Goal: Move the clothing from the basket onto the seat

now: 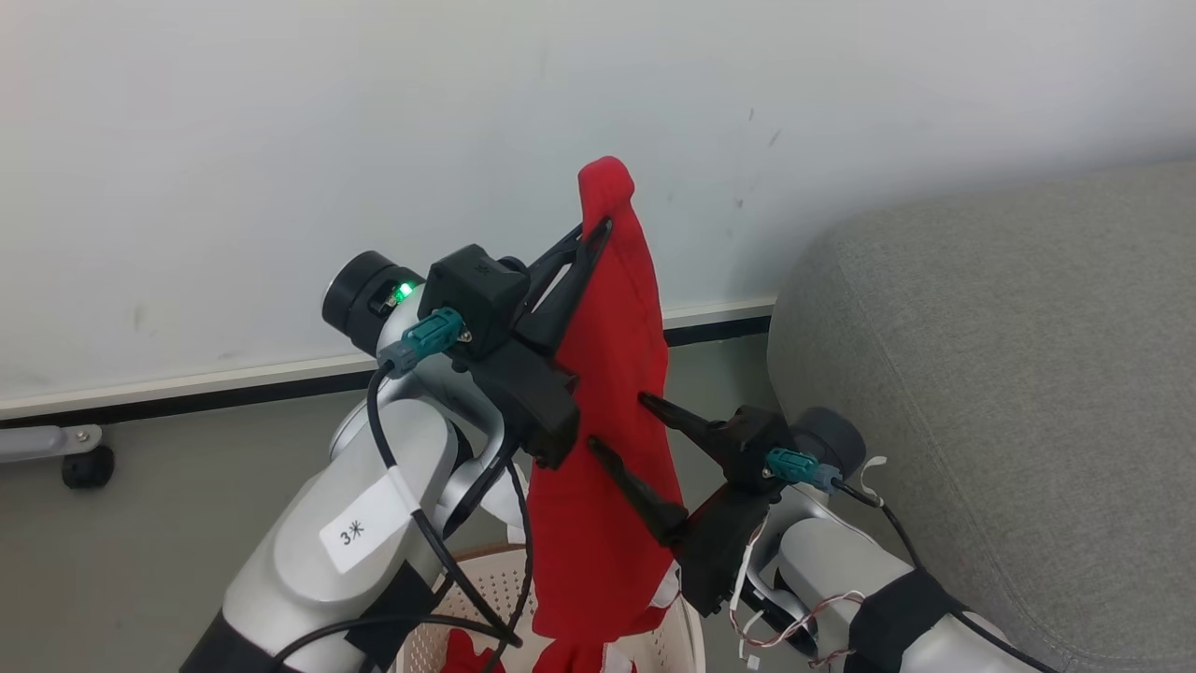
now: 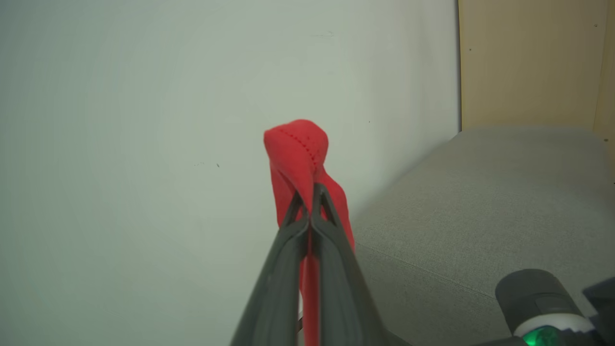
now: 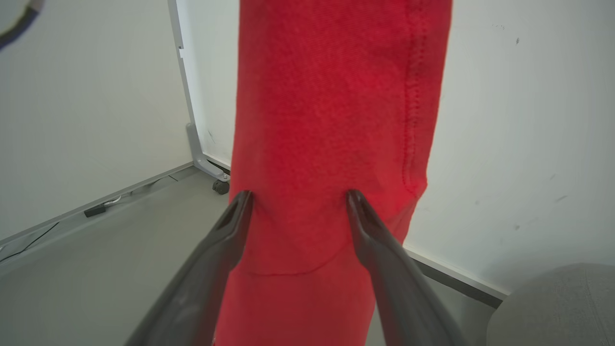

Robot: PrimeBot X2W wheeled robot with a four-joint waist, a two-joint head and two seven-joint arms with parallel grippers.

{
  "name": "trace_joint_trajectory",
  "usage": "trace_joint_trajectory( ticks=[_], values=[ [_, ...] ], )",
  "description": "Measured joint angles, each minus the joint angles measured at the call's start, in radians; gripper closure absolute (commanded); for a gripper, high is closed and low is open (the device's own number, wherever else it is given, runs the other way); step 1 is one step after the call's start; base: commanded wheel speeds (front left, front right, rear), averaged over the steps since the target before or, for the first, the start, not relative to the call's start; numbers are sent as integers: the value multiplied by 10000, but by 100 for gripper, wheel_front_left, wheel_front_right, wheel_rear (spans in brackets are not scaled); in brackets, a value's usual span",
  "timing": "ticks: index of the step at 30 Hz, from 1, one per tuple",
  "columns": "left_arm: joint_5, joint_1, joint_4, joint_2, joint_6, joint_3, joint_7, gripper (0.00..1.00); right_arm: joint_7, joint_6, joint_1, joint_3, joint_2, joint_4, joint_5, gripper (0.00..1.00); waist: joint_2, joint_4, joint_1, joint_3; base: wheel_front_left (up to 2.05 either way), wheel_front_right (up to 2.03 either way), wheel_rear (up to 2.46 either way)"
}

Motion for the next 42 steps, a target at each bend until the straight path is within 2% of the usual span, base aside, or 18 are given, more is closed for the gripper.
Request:
trace_joint_trajectory(
  ticks=[18,20,22,28,35,36,38,39,42],
  values=[
    [-153,-398,-577,-313,0,-589,343,100,0,2,-924,1703,-10,683,1498,0,0,337,0,67,0,0,0],
    [-278,-407,-633,-320,0,-608,345,100,0,2,-989,1816,-8,744,1645,61,0,369,0,65,0,0,0],
    [-391,-447,-644,-324,0,-612,353,100,0,2,-1152,1887,-8,794,1783,100,0,393,0,68,0,0,0],
    [-535,-480,-418,-291,2,-477,430,100,2,2,-1290,2011,-6,963,2242,100,0,390,0,98,0,0,0],
    [-711,-31,-25,215,194,15,437,100,2,2,-1323,2069,2,1183,2579,100,0,172,0,183,0,0,0],
    [-725,36,23,267,228,96,422,92,2,2,-1340,2054,2,1229,2629,100,0,128,0,194,0,0,0],
    [-734,129,153,337,267,192,391,27,2,2,-1427,2000,0,1329,2663,100,0,35,0,216,0,0,0],
    [-734,158,182,368,280,222,318,2,2,2,-1499,1960,-2,1356,2667,100,0,-14,0,227,0,0,0],
    [-771,300,213,476,355,364,207,0,2,2,-1597,1845,15,1467,2732,100,0,-174,0,253,0,0,0]
  ],
)
